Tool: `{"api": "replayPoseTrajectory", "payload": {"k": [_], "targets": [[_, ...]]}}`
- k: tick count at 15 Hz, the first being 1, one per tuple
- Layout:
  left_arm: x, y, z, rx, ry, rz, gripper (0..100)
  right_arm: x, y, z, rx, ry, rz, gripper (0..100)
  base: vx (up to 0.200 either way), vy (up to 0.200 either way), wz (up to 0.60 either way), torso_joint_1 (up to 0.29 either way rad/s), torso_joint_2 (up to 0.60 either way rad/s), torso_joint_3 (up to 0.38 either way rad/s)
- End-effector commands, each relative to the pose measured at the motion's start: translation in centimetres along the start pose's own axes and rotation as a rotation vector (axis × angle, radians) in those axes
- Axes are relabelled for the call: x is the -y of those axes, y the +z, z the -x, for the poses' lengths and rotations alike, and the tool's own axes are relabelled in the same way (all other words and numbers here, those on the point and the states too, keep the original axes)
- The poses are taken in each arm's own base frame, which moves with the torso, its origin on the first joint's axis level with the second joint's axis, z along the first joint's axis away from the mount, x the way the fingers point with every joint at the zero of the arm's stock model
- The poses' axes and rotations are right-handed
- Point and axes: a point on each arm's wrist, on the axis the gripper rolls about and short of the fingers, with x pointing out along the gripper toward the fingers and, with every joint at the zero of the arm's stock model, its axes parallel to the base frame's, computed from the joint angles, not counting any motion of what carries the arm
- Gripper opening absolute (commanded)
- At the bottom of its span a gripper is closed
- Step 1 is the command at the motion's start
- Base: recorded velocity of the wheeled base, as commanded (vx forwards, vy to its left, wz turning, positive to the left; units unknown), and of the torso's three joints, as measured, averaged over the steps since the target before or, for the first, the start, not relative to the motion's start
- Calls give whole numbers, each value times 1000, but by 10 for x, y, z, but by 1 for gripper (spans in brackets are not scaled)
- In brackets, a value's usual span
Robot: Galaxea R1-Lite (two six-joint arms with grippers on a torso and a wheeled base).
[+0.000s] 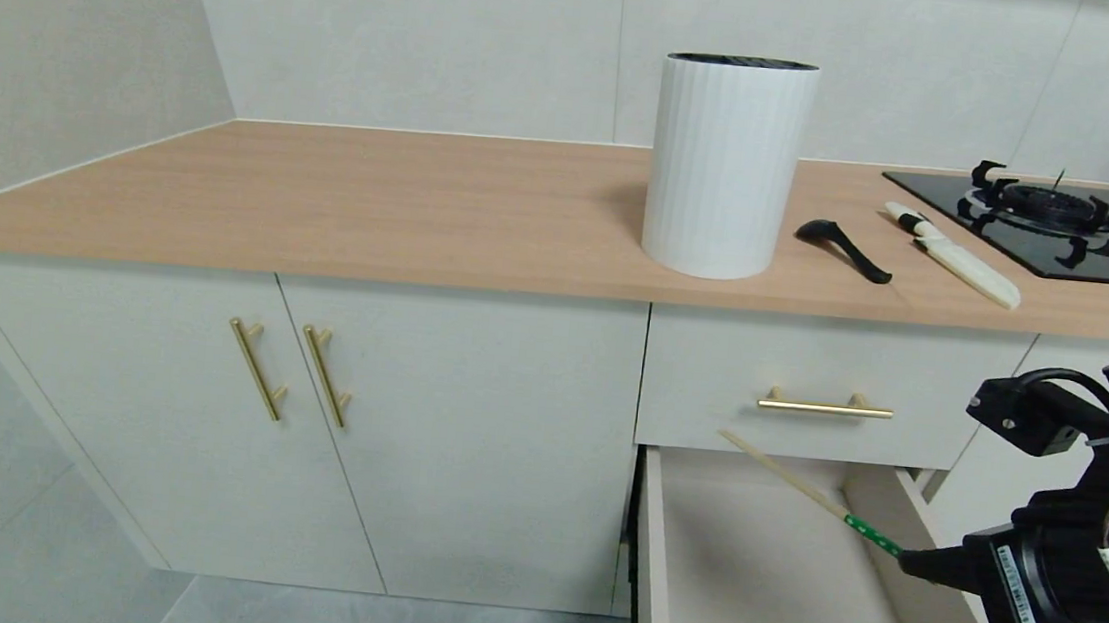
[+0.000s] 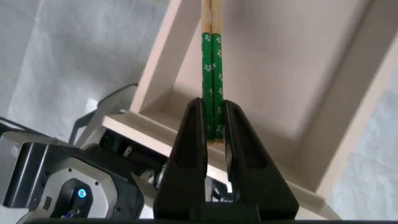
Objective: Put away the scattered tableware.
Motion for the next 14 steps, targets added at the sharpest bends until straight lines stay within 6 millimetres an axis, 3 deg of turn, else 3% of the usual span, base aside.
{"api": "replayPoseTrajectory", "payload": {"k": [1, 6, 10, 14], "targets": [[0, 0, 0, -2, 0, 1, 100, 0, 0, -5, -18, -3, -1, 0, 0, 0, 0, -139, 447, 315], [0, 0, 0, -2, 0, 1, 100, -1, 0, -9, -33, -1, 1, 0, 0, 0, 0, -102, 414, 305], [0, 0, 0, -1, 2, 1, 100, -1, 0, -13, -46, -2, 2, 0, 0, 0, 0, -14, 65, 46], [0, 0, 0, -1, 0, 1, 100, 0, 3, -41, -100, -16, -6, 0, 0, 0, 0, 0, 0, 0]]}}
